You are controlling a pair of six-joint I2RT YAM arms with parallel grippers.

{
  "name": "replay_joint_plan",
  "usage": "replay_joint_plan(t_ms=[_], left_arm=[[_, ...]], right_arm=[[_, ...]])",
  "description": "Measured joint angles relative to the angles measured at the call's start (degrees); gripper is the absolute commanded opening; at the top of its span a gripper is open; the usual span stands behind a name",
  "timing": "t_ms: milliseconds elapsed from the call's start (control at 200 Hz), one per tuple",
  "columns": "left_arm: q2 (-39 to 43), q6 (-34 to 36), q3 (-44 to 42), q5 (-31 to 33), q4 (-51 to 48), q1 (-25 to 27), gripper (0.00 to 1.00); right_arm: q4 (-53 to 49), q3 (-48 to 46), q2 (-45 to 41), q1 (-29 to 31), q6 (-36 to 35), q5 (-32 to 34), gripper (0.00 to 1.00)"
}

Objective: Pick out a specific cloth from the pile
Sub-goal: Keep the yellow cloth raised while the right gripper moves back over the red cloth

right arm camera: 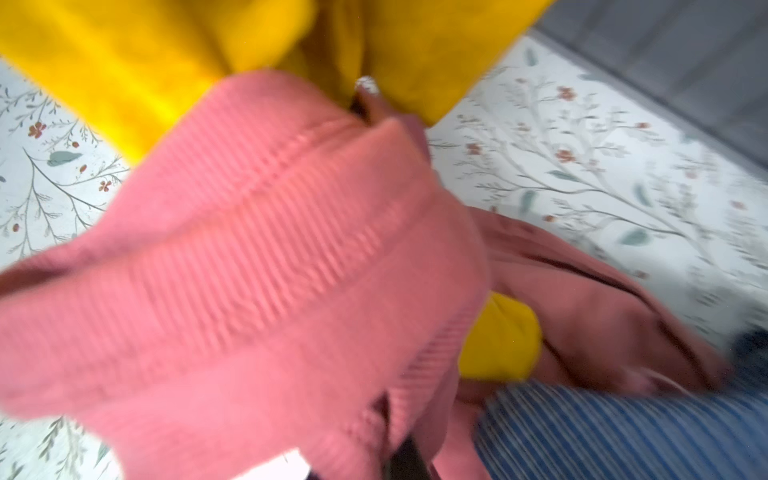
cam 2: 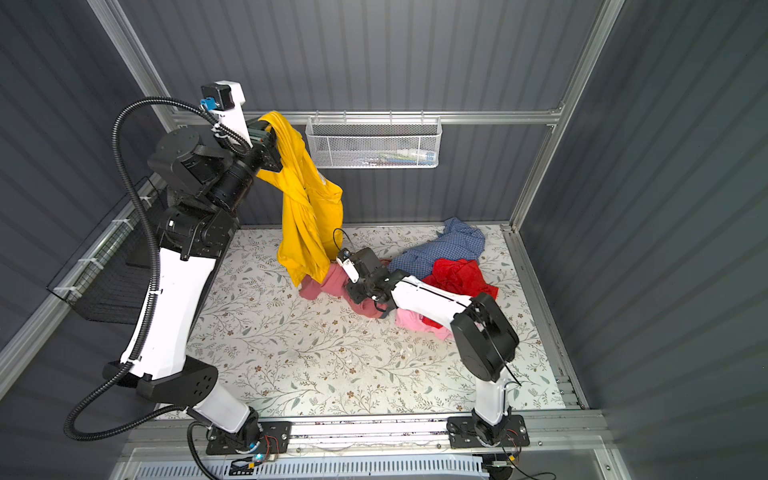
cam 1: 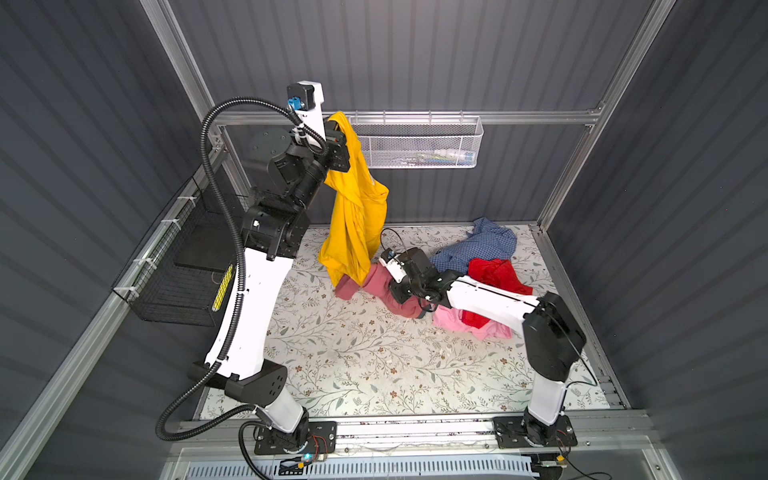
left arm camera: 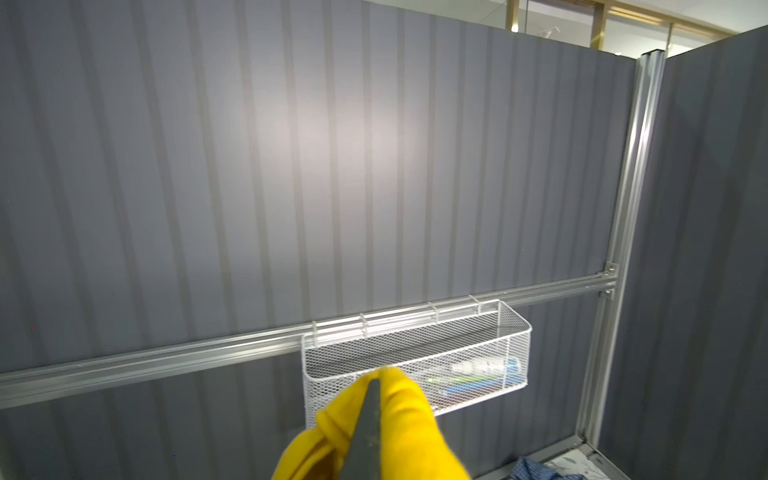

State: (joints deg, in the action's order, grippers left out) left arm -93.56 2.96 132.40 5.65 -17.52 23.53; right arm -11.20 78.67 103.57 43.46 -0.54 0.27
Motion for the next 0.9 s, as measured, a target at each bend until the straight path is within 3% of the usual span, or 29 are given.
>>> replay_joint_plan(t_ms=[335,500,650,750,830,895], left_arm=[[-0.46,8.59,6.69,7.93,-0.85,-0.02,0.00],[-0.59,11.19,6.49,10.03,-2.16,0.00,0.00],[-0.50,12.15,4.15,10.45,-3.08,0.00,0.00],[-0.17,13.33,0.44,12.17,-3.10,-0.02,0.00],[-0.90,14.32,-0.02,13.49,-4.20,-0.26,0.00],[-1.90,14.88,1.73,14.03,-5.11,-0.37,0.00]], right_arm=[[-6.19,-4.63,-16.48,-10.32,2.51,2.21,0.12],[-8.37,-8.87,-19.80,-15.50,4.28,2.69,0.26],[-11.54,-11.21,-19.93,-19.47,7.10,2.97,0.30],[-12.55,-13.42,-19.63,-21.38,8.50,2.99,0.22],[-13.31,-14.91,-19.12,-22.38,9.57,2.86,0.10],[-13.55,-15.50,-18.49,-22.97,9.77,2.60,0.11]])
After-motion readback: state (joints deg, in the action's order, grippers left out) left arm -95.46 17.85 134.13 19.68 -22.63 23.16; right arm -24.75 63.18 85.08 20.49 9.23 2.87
